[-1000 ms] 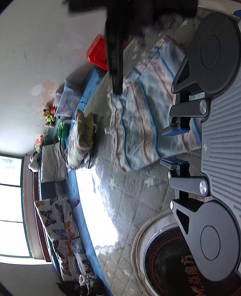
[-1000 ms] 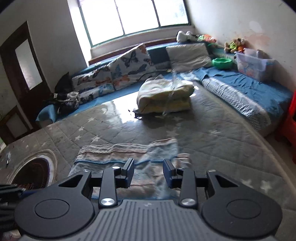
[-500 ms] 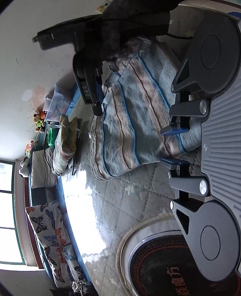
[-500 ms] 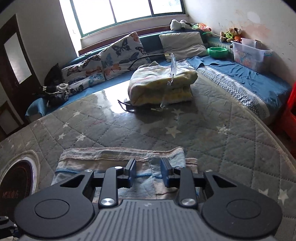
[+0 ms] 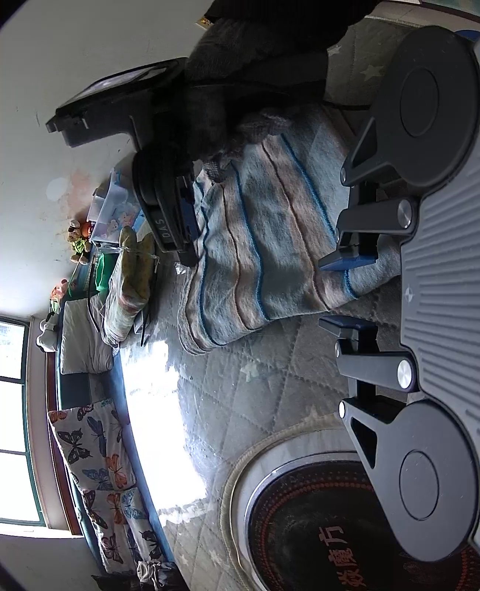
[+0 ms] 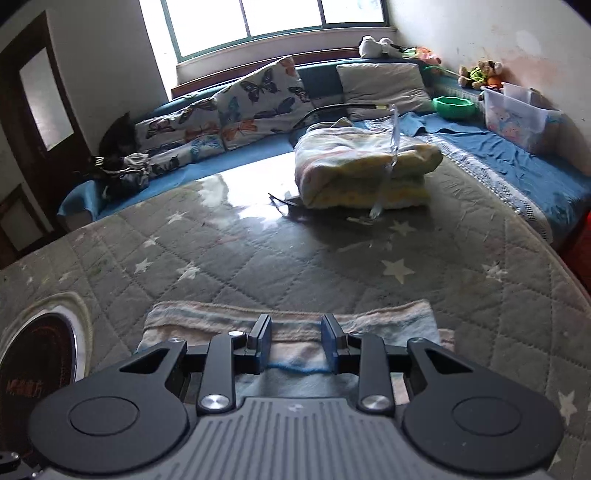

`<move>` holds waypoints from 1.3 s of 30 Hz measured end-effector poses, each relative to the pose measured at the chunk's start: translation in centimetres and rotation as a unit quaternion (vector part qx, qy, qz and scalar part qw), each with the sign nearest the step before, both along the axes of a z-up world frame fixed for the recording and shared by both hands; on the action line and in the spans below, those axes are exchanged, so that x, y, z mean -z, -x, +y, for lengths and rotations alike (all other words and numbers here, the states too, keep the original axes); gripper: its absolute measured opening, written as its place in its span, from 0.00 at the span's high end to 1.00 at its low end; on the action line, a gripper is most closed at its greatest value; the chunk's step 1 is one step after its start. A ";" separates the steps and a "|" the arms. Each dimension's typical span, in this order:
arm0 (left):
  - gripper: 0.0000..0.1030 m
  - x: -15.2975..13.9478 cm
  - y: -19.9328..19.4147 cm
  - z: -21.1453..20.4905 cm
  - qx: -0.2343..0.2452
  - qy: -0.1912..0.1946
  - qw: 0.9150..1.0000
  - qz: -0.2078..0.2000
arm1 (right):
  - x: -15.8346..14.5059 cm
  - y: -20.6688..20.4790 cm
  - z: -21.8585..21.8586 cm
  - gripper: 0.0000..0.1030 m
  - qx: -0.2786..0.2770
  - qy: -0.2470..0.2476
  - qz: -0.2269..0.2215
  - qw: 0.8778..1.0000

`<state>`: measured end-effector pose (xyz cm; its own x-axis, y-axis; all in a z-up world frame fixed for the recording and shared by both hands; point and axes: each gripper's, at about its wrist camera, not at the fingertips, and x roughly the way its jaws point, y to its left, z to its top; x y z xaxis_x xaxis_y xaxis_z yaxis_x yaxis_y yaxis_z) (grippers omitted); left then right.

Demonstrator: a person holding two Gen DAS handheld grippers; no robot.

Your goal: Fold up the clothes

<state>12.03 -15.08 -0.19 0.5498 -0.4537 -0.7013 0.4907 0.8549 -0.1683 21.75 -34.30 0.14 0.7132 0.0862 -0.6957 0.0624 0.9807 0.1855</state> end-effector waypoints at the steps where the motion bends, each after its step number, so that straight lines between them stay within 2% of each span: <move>1: 0.71 0.0 0.1 0.1 0.000 0.001 1.000 0.001 | -0.2 0.1 0.1 0.71 -0.003 0.000 -0.002 1.000; 8: 0.71 0.2 0.4 0.6 -0.002 0.009 1.000 0.008 | -0.7 0.4 3.8 0.71 -0.072 0.009 -0.006 0.997; 20: 0.71 0.5 0.7 0.9 -0.003 0.016 1.000 0.018 | 0.1 -1.6 6.6 0.70 -0.094 0.035 -0.002 0.995; 27: 0.67 0.4 1.0 1.3 -0.009 0.017 1.000 0.018 | -0.3 0.4 6.7 0.69 -0.110 0.048 0.001 0.993; 30: 0.62 0.2 1.2 1.7 -0.014 0.016 1.000 0.018 | 0.0 1.9 6.8 0.69 -0.123 0.049 0.005 0.991; 39: 0.59 -0.1 1.8 3.2 -0.044 0.013 0.999 0.019 | -0.2 6.8 8.1 0.65 -0.166 0.050 -0.006 0.985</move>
